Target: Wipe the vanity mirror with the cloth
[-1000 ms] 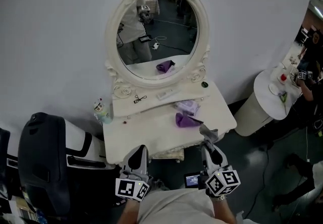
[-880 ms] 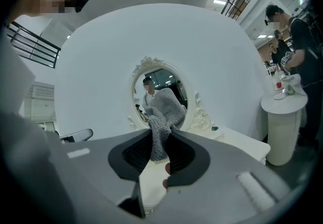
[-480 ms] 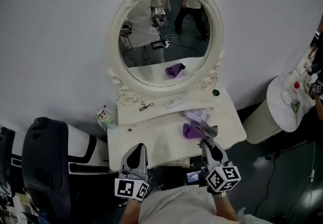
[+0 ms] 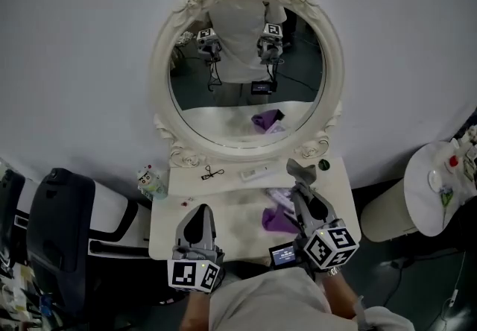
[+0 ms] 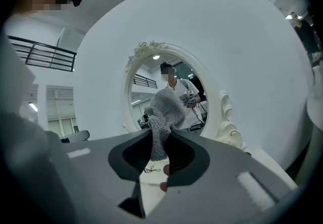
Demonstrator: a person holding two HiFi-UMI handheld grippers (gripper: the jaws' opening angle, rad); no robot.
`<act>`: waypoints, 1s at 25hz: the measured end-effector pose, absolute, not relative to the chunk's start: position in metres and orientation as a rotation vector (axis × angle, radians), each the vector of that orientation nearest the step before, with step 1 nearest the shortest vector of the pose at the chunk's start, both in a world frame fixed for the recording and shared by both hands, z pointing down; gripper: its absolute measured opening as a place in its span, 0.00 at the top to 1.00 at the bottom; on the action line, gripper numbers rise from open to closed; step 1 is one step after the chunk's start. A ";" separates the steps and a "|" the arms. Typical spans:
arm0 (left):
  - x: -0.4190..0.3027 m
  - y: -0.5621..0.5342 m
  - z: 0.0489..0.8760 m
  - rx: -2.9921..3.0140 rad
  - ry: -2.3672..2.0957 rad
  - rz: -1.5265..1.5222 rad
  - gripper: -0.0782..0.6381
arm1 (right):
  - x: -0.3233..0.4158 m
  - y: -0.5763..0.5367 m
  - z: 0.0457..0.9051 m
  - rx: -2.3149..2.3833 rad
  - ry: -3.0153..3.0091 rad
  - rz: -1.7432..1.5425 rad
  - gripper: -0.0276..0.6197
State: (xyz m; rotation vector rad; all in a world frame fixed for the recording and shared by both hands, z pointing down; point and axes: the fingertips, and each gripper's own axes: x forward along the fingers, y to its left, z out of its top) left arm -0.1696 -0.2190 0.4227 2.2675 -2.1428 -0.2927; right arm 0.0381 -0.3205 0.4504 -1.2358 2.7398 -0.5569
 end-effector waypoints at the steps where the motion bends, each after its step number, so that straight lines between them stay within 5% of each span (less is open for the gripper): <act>1: -0.169 -0.225 0.420 2.262 -2.156 -0.297 0.89 | 0.035 -0.330 0.444 -1.206 2.741 -0.572 0.85; 25: -0.248 -0.316 0.226 2.417 -2.226 -0.268 0.89 | -0.164 -0.463 0.178 -1.162 2.809 -0.077 0.86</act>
